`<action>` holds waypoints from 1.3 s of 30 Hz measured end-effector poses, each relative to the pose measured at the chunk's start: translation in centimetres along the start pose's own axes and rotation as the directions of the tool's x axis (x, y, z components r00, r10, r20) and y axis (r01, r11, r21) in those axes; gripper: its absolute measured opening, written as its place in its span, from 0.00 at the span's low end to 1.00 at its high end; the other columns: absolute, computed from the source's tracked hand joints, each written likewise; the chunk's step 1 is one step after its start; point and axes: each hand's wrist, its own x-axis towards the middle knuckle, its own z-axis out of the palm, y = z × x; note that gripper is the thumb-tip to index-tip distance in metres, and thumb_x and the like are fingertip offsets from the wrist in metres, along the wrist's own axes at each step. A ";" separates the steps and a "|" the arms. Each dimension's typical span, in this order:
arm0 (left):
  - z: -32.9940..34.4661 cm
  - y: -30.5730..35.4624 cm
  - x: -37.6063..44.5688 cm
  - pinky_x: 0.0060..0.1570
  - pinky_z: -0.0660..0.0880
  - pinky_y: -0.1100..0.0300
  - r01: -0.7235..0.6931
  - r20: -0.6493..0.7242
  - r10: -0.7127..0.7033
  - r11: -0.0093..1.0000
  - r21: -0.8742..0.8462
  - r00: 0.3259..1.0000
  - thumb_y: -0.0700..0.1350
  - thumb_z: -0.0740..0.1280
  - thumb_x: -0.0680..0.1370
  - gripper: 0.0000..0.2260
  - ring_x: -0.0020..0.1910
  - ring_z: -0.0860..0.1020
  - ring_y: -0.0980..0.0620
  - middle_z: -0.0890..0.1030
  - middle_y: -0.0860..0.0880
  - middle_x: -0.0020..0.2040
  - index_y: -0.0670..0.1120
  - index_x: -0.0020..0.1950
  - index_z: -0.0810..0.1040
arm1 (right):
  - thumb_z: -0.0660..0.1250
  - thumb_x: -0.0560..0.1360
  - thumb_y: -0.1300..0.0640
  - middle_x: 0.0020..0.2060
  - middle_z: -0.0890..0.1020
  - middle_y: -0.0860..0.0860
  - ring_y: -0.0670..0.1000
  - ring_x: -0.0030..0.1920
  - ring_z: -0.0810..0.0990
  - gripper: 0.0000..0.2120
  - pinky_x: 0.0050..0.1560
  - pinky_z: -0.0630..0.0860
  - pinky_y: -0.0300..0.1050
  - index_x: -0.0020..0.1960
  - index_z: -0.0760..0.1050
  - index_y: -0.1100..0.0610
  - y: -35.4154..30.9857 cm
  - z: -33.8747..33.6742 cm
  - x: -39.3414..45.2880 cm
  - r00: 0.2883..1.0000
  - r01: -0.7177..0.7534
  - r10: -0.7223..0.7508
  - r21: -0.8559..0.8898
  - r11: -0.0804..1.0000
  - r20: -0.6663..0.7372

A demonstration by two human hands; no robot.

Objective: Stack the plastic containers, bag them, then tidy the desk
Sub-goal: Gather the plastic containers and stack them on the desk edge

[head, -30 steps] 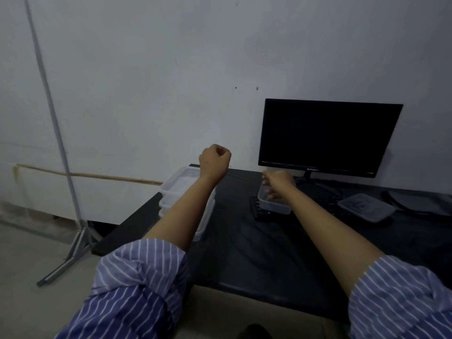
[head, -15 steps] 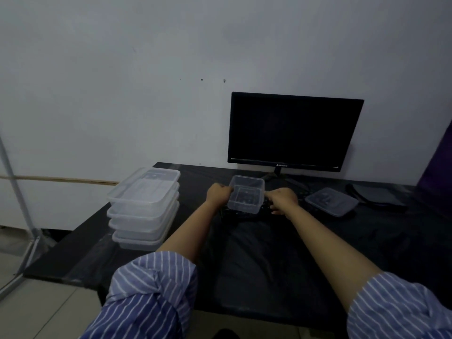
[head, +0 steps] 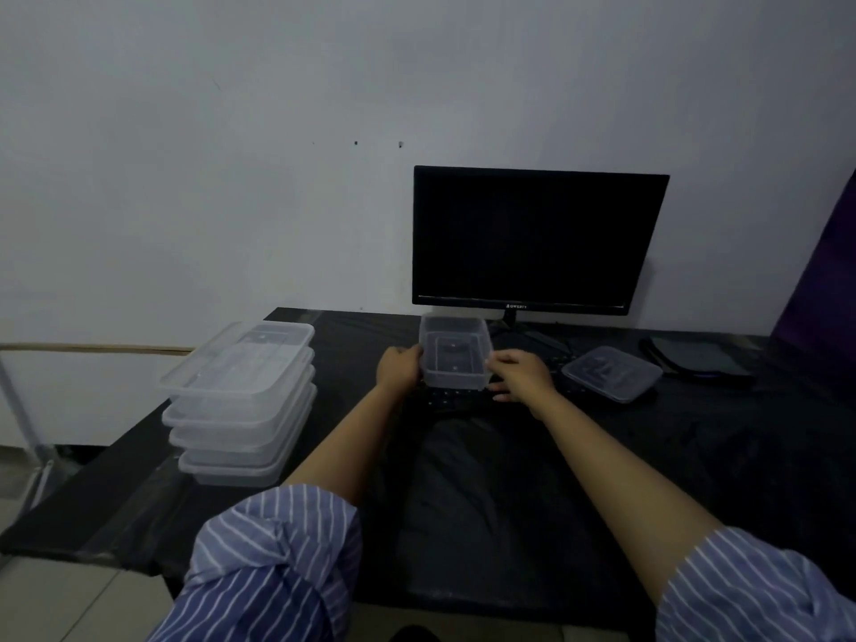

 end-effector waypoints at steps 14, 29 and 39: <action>7.4 2.9 -4.2 0.27 0.80 0.55 0.162 0.245 -0.035 0.837 -0.522 0.969 0.41 0.59 0.81 0.18 0.40 0.80 0.41 0.74 0.37 0.59 0.34 0.69 0.65 | 0.66 0.77 0.59 0.47 0.84 0.55 0.53 0.47 0.81 0.07 0.49 0.76 0.44 0.51 0.82 0.59 2.8 -9.1 -0.1 0.959 0.107 -0.174 -0.287 0.952 -0.223; 9.4 1.9 -3.5 0.48 0.77 0.46 0.152 0.287 -0.008 0.863 -0.482 0.958 0.43 0.57 0.83 0.16 0.43 0.79 0.41 0.73 0.39 0.59 0.39 0.69 0.67 | 0.65 0.76 0.59 0.58 0.80 0.57 0.60 0.58 0.78 0.15 0.57 0.74 0.47 0.63 0.77 0.51 7.7 -14.0 0.6 0.960 -0.054 -0.191 -0.806 0.589 -0.203; 8.5 1.6 -2.8 0.49 0.77 0.48 0.241 0.307 -0.074 0.796 -0.555 0.949 0.44 0.60 0.81 0.17 0.49 0.76 0.41 0.68 0.35 0.68 0.39 0.69 0.68 | 0.63 0.77 0.57 0.41 0.85 0.56 0.57 0.41 0.82 0.11 0.38 0.77 0.47 0.54 0.83 0.54 3.6 -13.1 -0.3 0.756 0.124 -0.550 -0.748 0.652 -0.354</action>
